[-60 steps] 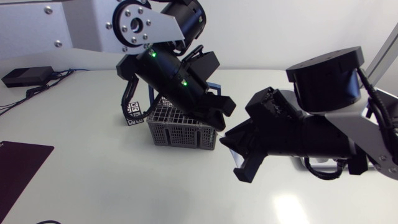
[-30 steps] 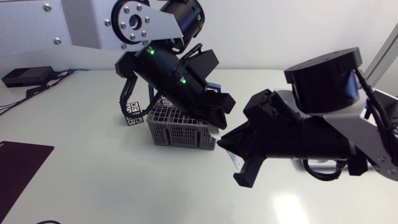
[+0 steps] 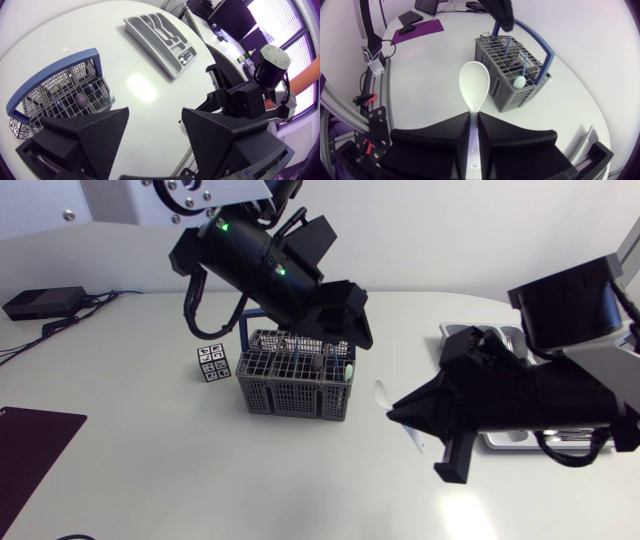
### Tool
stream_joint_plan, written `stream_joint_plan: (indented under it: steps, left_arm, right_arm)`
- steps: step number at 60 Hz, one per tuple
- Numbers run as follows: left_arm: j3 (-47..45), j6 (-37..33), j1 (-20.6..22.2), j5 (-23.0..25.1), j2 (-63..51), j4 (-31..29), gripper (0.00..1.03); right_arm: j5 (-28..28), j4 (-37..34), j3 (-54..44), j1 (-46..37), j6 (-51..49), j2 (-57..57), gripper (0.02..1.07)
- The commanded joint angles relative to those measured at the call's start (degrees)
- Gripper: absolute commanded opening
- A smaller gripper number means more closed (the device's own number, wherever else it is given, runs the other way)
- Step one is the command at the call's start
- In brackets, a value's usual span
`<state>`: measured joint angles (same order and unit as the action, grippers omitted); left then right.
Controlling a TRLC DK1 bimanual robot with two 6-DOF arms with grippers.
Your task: Transfer all utensils from the basket to the drawer tray.
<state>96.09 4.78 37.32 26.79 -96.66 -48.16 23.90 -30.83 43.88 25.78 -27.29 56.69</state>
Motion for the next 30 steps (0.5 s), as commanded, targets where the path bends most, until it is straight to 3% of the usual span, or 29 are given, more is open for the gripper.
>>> stream_joint_plan:
  steps: [1,13,30]
  left_arm:
    - [-1.61,0.59,-0.76,0.64,-0.46,1.84,0.78]
    - [-4.16,-0.03,-1.2,-1.03,-1.51,4.39,0.78]
    - [-8.73,-1.17,-0.14,-6.04,-2.04,9.31,0.78]
  right_arm:
    - [2.47,-2.92,-1.6,-6.53,-7.96,-0.08,0.08]
    - [8.44,-8.46,-1.08,-25.34,-26.15,3.87,0.08]
    - [11.43,-16.19,5.69,-47.31,-52.96,17.32,0.08]
